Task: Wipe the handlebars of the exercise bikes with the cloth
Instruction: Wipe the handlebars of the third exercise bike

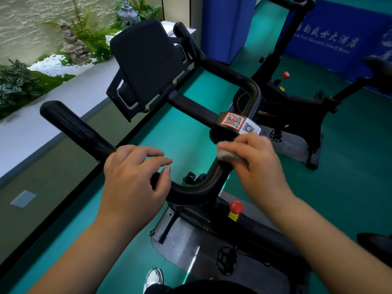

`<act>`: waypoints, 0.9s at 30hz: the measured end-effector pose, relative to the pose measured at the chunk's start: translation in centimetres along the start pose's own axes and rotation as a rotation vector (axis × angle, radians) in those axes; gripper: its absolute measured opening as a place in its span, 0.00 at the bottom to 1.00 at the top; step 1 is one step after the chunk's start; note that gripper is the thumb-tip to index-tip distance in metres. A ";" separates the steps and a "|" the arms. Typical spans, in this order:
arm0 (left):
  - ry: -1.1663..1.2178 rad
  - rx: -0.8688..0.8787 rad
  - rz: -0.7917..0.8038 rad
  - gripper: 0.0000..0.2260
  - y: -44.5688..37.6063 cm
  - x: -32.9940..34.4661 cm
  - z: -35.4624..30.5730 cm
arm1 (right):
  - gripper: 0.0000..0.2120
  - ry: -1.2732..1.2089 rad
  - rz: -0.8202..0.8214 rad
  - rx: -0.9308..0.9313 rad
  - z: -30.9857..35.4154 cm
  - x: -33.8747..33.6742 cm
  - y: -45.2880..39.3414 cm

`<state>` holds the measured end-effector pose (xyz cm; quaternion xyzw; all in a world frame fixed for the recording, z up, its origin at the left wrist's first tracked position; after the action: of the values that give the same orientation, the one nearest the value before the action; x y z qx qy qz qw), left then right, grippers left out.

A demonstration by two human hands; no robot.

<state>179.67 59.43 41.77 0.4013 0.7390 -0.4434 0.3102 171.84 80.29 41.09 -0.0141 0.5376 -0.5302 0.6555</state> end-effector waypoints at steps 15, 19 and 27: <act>0.098 0.091 0.054 0.09 -0.6 -0.5 1.5 | 0.08 0.311 0.754 -0.192 0.9 2.4 -5.9; 0.117 0.127 0.051 0.11 -0.5 -0.8 1.7 | 0.08 0.301 0.856 -0.179 1.6 2.4 -6.2; 0.151 0.191 0.040 0.10 -0.5 -1.1 2.0 | 0.08 0.503 1.019 -0.291 1.6 4.6 -6.7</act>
<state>179.96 57.14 42.02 0.4757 0.7068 -0.4739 0.2227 167.79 73.25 42.55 0.2826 0.6830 -0.0560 0.6713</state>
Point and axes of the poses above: each hand's wrist, its own y-axis away from the middle knuckle, its own x-axis out of the palm, z = x × y, the point moved 6 cm from there along -y, towards the middle knuckle, and after that the axes turned 11 degrees about -x, right-handed, at the moved point
